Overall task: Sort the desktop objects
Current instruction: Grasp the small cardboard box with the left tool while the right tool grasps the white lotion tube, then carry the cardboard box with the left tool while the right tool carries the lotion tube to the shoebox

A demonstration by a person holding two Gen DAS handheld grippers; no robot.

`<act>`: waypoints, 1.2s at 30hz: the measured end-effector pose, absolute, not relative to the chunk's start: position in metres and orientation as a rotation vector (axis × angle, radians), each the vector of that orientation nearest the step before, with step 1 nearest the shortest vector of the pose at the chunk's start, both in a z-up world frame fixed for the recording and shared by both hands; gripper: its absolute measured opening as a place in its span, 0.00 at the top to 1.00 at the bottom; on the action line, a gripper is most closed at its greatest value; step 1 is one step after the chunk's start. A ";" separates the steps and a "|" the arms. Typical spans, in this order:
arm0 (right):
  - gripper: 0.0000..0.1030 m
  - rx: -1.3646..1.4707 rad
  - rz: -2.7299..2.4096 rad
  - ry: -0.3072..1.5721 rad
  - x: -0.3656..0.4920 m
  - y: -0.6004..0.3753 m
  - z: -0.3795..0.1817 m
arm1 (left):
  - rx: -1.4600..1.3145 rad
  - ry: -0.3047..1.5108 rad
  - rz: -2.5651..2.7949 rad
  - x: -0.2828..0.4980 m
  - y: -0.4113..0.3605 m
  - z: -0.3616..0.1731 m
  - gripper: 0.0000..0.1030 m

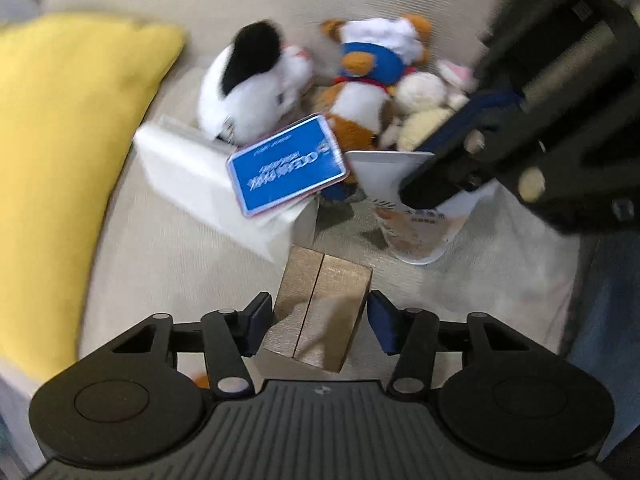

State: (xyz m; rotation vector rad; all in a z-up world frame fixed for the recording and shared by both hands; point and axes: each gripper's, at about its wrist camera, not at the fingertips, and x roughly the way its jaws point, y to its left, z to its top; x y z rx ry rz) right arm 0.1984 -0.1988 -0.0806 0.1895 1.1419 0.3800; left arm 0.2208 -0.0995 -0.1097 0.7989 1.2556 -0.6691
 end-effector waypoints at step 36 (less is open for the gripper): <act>0.94 0.143 0.614 0.885 0.146 -0.023 0.079 | 0.070 1.165 -0.027 0.111 0.171 0.057 0.44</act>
